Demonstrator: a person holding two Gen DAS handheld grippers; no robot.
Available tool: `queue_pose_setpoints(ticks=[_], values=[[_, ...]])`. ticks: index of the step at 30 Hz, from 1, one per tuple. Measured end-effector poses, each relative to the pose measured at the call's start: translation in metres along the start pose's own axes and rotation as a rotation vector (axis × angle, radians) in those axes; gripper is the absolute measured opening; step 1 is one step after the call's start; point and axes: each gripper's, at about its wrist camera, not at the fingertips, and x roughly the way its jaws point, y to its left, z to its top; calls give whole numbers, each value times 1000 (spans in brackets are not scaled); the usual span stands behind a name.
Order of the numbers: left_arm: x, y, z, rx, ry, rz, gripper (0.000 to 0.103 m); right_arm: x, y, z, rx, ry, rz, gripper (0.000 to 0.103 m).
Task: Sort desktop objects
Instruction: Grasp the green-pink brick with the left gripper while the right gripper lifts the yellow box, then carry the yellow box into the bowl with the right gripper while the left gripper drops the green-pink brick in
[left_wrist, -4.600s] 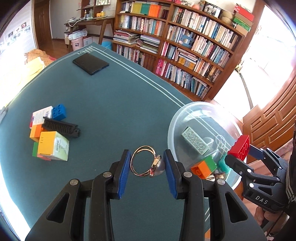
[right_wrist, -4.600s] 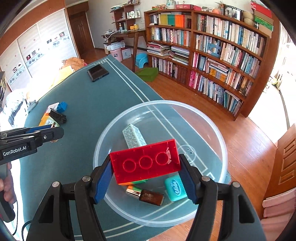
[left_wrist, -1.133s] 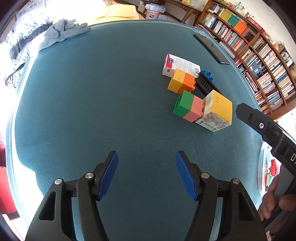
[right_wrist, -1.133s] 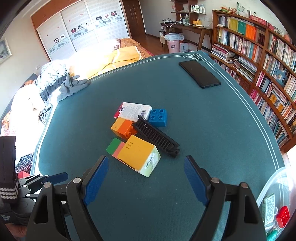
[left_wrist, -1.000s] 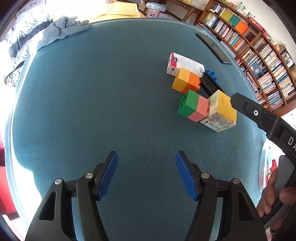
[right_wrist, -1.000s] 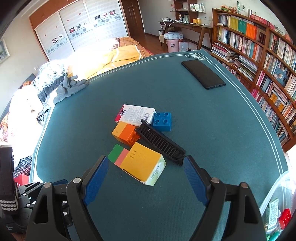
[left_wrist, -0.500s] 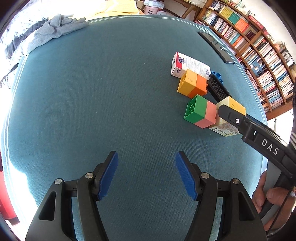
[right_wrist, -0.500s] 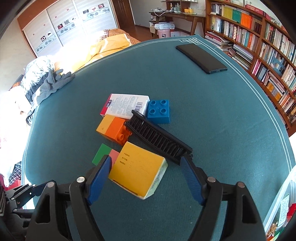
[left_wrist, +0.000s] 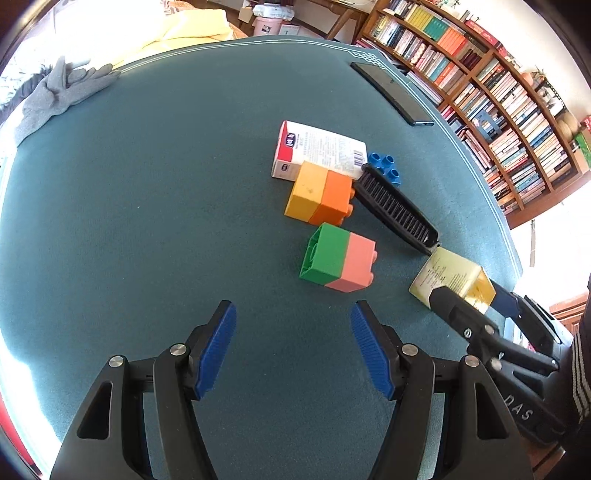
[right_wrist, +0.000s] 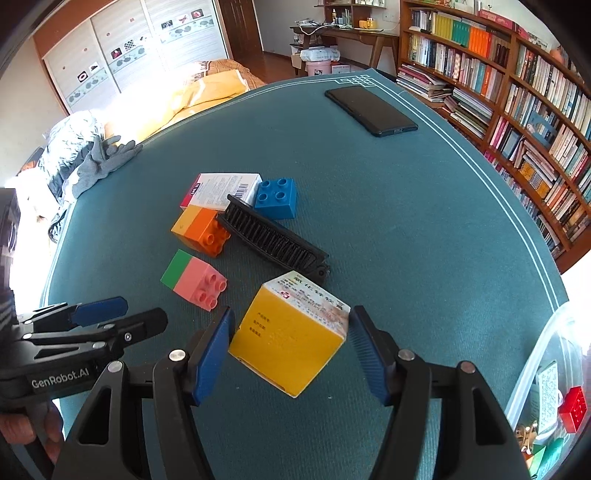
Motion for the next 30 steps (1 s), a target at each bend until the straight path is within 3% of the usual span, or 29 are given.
queue_pose_setpoints(ticks=[11,19,20,23,30], values=[[22,-29,22,87,-5,-11,68,-7,-9,-16,10,24,2,67],[33,-30,19,149,-5,18,68,-4,-16,-21,27,38,5,66],[34,-32,18,160,-11,24,67,-3,-15,-20,24,39,6,66],[32,-34,16,187,-21,49,47,3,-16,-20,24,62,16,66],[20,-28,9,176,-26,39,47,11,-14,-26,3,79,2,66]])
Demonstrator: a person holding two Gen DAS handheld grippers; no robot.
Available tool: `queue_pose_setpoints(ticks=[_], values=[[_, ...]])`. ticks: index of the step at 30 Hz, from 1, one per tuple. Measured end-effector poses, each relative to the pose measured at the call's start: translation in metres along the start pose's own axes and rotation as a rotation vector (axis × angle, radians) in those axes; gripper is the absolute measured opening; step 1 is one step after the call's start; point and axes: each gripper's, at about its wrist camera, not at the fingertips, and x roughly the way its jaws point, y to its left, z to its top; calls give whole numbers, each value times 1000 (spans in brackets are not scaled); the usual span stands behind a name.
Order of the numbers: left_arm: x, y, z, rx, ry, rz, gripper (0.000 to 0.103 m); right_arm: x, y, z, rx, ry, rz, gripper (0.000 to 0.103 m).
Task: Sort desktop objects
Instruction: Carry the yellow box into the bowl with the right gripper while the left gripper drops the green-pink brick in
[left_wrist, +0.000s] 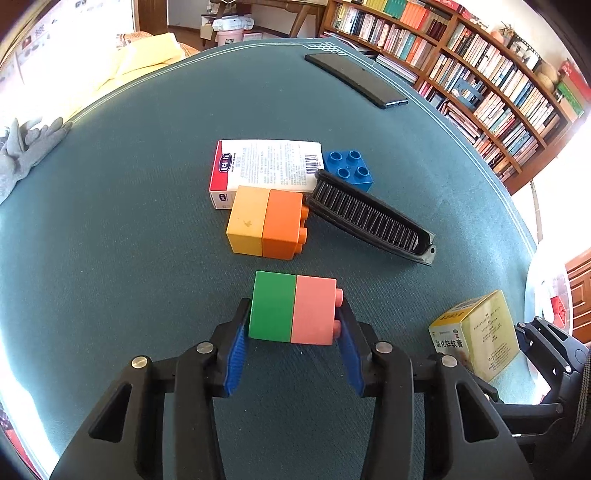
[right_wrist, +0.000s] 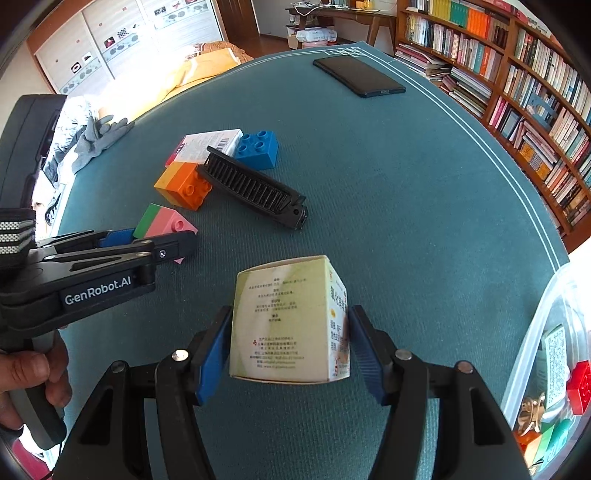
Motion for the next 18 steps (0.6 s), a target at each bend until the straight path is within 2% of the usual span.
queue_pose_setpoints(ticks=[5,7,18], values=[[-10,1,-3,-23,-8,9,47,2,1,-1,-18,-3,0,66],[-14,0,-4,-26,-13,14,47,0,0,-2,-22,-6,-2,59],[-34,-28,-7,-3,-35,53,47,-22,-16,-13,1,-32,41,59]])
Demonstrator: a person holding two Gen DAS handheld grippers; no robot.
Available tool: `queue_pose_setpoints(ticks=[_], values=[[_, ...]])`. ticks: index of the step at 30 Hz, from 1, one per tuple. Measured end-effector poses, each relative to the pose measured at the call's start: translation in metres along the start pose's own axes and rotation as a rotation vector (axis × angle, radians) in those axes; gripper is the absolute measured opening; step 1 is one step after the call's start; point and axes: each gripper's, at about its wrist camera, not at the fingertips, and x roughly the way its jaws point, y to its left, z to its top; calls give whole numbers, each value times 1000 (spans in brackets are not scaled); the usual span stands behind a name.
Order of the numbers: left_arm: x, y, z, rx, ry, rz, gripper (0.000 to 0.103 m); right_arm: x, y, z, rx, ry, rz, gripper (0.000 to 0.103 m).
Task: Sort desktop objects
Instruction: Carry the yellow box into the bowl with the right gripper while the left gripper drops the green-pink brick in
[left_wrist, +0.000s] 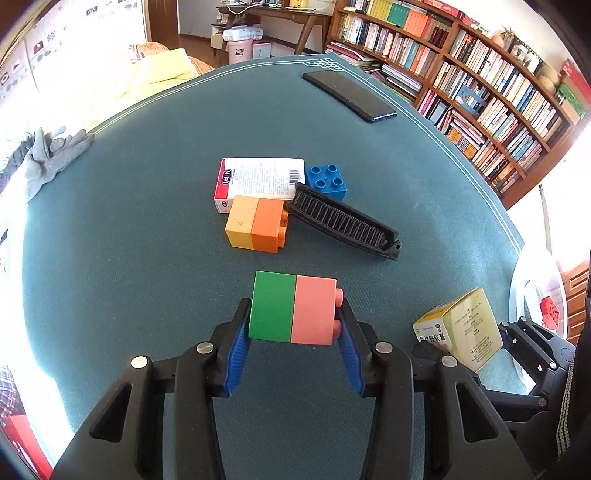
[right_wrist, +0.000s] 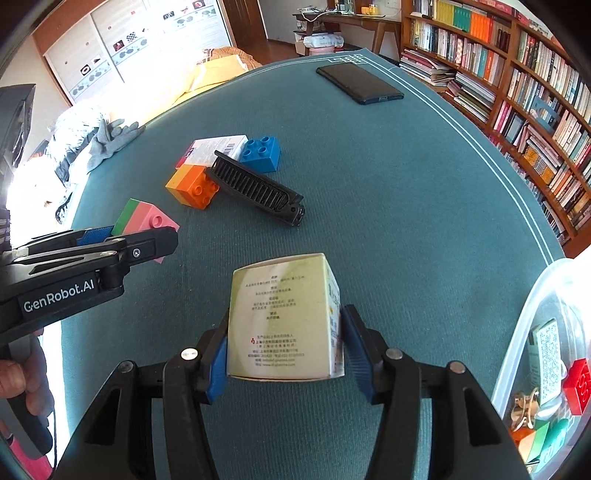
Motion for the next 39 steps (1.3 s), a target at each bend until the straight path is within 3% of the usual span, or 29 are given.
queue_pose_setpoints(ticks=[24,39], values=[[-24,-103,-14,130,-31,-26,47,-72,-80,-38,117,-94,-48,59],[-32,-196,-22,251,-56,-109,47,-115,-157,-70,234,-152,-130,59]])
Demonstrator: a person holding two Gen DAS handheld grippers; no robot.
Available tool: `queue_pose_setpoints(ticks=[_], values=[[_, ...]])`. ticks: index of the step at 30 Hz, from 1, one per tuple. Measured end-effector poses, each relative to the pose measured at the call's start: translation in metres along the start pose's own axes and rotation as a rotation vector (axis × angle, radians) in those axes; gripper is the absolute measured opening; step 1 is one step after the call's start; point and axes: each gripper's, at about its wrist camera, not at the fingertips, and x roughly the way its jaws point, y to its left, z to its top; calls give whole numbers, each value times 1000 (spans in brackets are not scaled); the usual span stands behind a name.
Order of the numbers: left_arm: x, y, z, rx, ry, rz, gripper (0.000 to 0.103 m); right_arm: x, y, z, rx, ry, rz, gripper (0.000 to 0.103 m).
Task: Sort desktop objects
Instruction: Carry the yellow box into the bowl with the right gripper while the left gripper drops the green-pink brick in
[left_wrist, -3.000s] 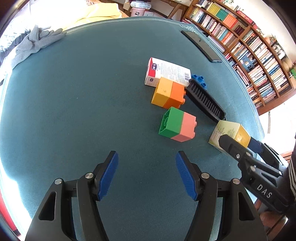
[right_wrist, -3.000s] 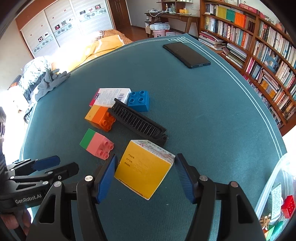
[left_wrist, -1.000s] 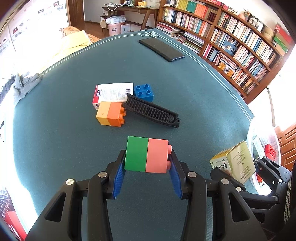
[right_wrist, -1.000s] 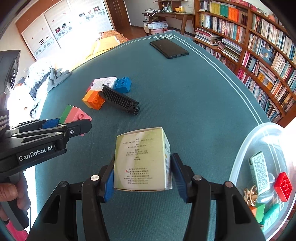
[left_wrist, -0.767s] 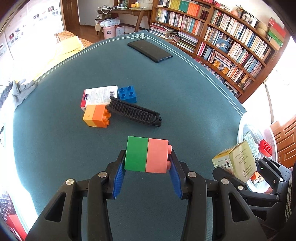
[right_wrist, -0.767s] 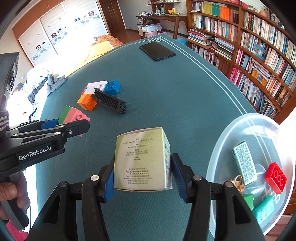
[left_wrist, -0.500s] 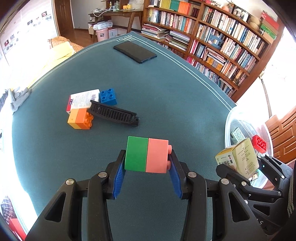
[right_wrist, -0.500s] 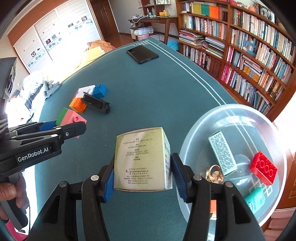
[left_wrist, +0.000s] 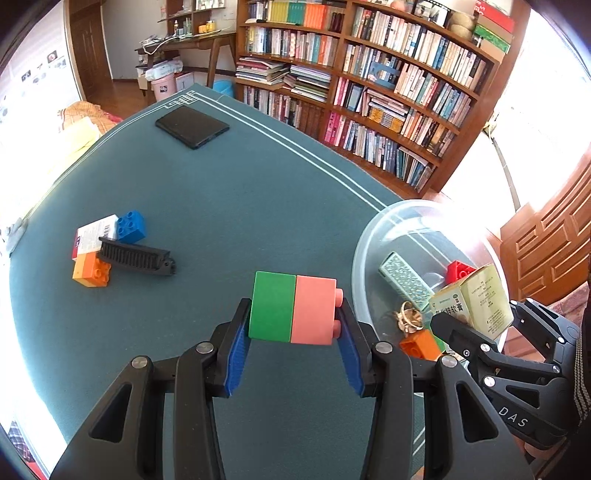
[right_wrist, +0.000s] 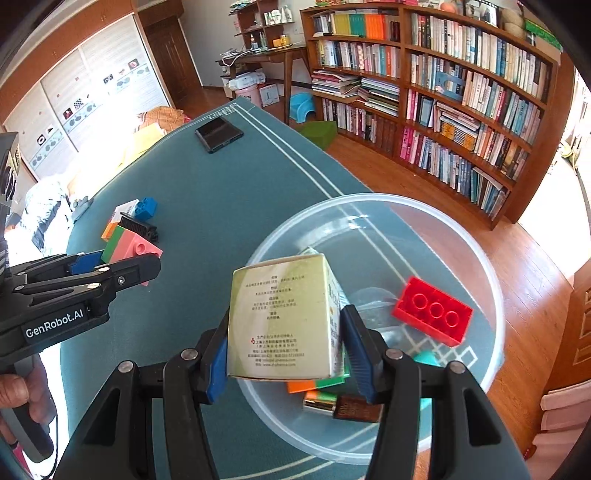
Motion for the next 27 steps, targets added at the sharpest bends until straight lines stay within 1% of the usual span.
queue_pose_setpoints(ticks=[9,12,13,14,15,16,17,20,27], values=[[6,-49,13,76,-4,-72,47,-13,-43,-5,67,-21,-53,59],[9,-61,17,82,8,-103,48,-15,-53,-4,87,-26,-66,59],[11,-63,19,79,19,-120,50,-15,-56,-3,96,-27,-72,60],[13,-65,20,73,29,-134,58,-15,-60,-3,106,-26,-79,60],[13,-69,20,68,30,-143,65,-14,-64,-3,115,-22,-84,66],[13,-70,20,63,26,-151,66,-14,-67,-3,125,-23,-84,78],[13,-72,20,59,25,-157,67,-15,-69,-4,133,-30,-86,82],[15,-73,20,49,32,-163,67,-15,-72,-4,137,-30,-90,82],[17,-61,16,15,40,-131,67,-10,-69,-5,132,-22,-81,82]])
